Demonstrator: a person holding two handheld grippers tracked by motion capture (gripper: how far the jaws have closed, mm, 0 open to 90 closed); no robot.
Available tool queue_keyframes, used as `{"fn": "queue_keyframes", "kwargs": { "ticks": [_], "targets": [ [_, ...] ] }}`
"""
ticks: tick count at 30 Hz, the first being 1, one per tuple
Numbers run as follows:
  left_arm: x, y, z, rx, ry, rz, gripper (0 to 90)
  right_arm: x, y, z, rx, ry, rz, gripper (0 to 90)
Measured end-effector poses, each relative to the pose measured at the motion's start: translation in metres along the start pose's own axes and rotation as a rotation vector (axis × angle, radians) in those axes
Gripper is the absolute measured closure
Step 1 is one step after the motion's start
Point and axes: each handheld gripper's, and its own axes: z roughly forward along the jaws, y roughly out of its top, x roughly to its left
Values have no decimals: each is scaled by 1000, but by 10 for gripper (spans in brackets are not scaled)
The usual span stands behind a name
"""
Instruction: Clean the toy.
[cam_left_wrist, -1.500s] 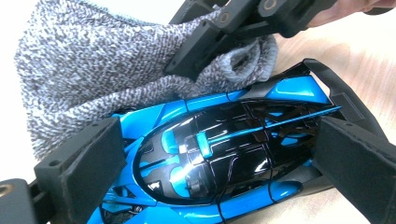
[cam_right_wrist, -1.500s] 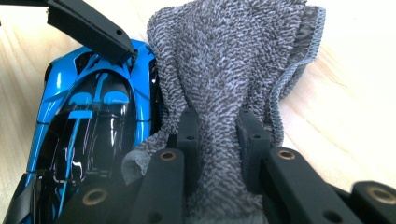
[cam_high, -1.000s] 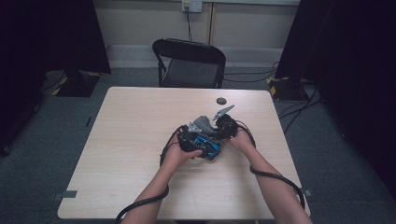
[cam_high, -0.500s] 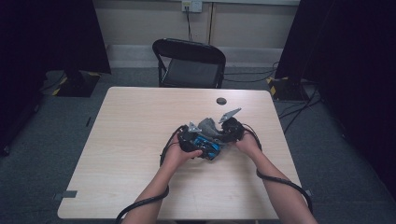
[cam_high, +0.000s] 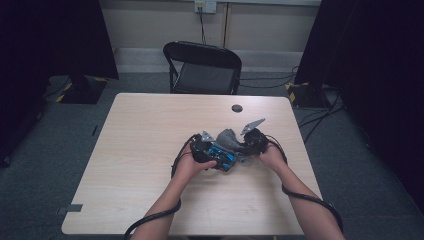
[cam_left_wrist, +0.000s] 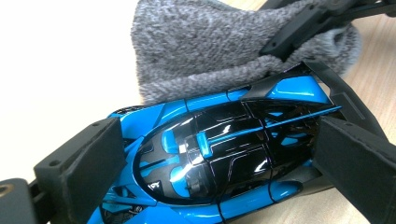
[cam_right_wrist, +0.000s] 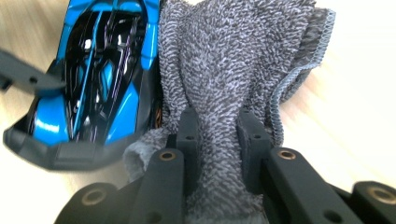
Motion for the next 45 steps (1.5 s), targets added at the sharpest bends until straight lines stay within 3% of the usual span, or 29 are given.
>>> {"fn": "queue_keyframes", "kwargs": {
  "ticks": [20,45],
  "targets": [
    [-1,0,0,0,-1,-3,22,13,-33,-25,-36,17,15,742],
    [0,1,0,11,1,5,22,22,-74,-59,-37,26,40,741]
  ]
}}
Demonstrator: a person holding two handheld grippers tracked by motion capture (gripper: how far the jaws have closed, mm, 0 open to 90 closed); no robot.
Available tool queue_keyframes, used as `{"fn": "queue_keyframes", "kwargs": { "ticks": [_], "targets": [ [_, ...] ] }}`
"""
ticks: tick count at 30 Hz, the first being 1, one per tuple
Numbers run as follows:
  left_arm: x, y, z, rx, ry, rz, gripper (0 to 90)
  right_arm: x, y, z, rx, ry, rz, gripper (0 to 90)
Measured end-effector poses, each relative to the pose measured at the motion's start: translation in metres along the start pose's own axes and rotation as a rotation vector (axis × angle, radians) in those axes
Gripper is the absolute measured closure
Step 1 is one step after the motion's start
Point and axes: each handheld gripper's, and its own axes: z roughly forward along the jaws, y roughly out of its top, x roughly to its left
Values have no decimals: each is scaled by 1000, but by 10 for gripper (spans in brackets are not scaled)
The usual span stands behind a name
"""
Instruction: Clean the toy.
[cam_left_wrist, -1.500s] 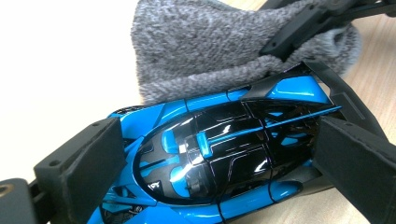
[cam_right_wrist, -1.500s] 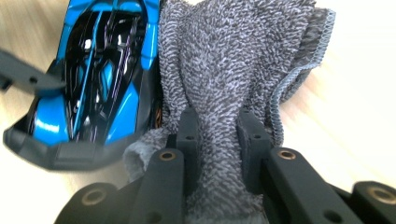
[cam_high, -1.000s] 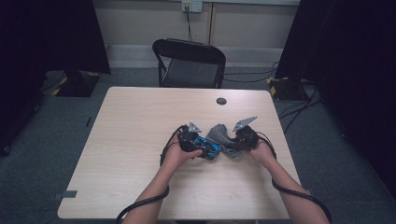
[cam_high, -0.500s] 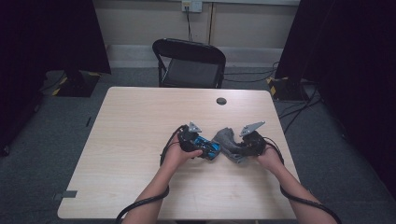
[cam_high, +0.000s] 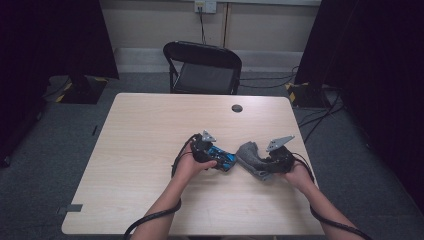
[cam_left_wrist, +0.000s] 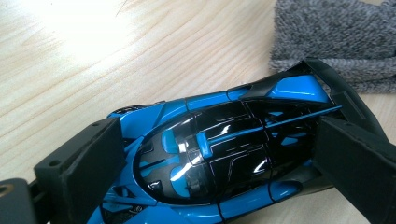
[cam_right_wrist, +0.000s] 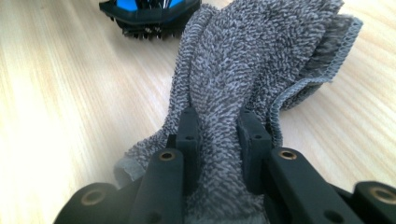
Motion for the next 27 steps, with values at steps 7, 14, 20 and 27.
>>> {"fn": "queue_keyframes", "kwargs": {
  "ticks": [7,14,20,27],
  "targets": [
    [0,0,0,-2,1,-1,22,1,-5,-5,0,-3,6,742],
    [0,-1,0,-4,0,-2,22,-3,-1,-18,-18,-19,13,744],
    [0,-1,0,-6,0,-1,22,-12,9,-23,-54,-39,40,744],
    [-1,-1,0,-9,2,0,22,-26,34,-16,-67,-60,57,744]
  ]
}}
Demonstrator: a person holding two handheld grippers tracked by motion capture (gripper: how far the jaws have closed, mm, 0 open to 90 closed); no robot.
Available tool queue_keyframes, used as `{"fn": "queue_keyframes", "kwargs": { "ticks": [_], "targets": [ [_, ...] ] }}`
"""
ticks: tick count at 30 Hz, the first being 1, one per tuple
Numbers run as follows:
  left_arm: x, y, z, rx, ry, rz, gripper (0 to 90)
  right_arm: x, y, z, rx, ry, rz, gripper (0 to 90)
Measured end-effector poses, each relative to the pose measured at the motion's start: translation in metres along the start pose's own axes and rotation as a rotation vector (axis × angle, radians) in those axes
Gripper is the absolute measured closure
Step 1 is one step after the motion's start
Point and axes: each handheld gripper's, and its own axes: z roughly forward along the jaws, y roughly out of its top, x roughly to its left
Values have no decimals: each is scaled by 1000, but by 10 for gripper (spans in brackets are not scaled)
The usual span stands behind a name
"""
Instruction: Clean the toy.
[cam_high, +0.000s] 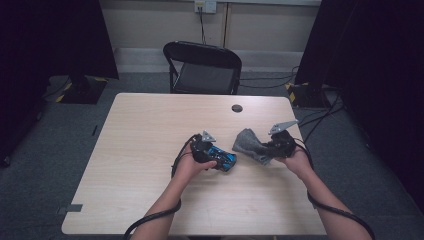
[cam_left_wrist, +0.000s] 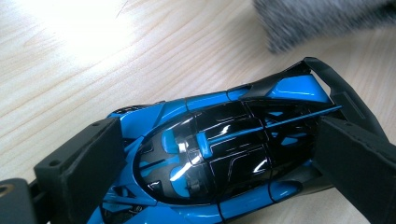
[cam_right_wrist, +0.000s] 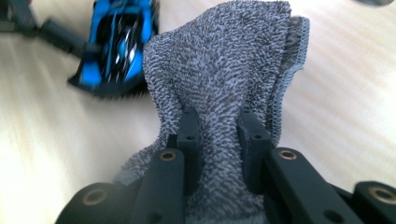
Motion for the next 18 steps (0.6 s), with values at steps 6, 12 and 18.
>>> {"fn": "queue_keyframes", "kwargs": {
  "ticks": [6,12,18],
  "targets": [
    [0,-1,0,-7,0,0,22,-12,24,14,-13,-23,26,744],
    [0,-1,0,-7,-1,0,22,-8,49,50,-3,-14,14,743],
    [0,-1,0,-10,-1,-2,22,-1,61,79,11,-5,1,740]
  ]
}}
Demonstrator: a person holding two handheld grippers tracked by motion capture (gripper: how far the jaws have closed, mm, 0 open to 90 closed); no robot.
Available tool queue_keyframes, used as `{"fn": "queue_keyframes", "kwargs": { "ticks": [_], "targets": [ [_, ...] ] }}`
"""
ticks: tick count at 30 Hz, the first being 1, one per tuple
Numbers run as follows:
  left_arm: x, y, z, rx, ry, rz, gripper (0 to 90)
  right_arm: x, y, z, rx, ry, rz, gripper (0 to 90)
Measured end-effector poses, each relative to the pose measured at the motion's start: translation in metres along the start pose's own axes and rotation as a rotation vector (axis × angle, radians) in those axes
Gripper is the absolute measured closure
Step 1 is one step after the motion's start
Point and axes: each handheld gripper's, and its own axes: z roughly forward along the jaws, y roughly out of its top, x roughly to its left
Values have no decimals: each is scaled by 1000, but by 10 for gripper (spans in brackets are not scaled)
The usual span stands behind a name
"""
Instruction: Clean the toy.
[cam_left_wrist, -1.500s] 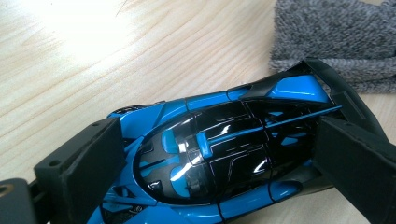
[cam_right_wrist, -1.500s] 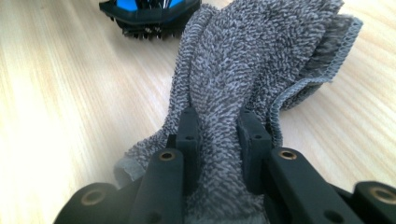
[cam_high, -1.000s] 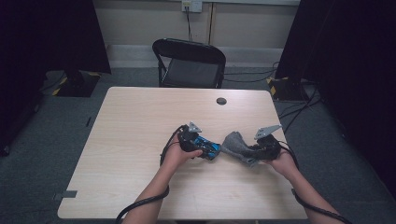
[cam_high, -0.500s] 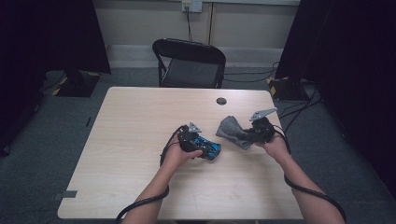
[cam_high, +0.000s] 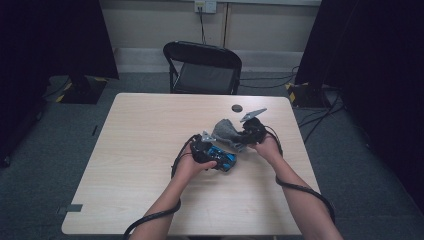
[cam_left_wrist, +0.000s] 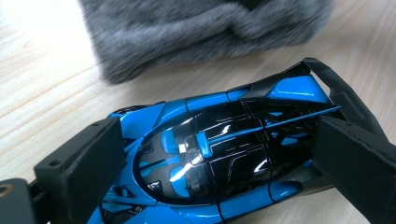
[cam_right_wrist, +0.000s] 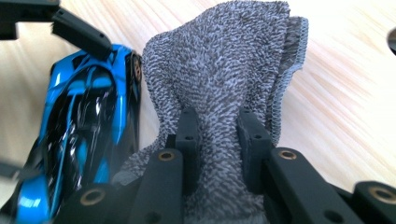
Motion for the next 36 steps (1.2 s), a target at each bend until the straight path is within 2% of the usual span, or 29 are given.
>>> {"fn": "queue_keyframes", "kwargs": {
  "ticks": [2,10,14,18,22,36],
  "targets": [
    [0,0,0,0,0,-1,22,2,3,7,-3,18,5,739],
    [0,0,0,-2,-1,-1,22,13,18,30,23,31,-56,739],
    [0,-1,0,-8,0,-1,22,16,17,38,28,58,-57,739],
    [0,-1,0,-4,0,-2,22,21,15,45,52,57,-83,737],
    [0,0,0,-2,0,-2,22,17,10,43,35,80,-54,738],
    [0,0,0,1,0,1,22,13,-4,29,34,93,-77,738]
  ]
}}
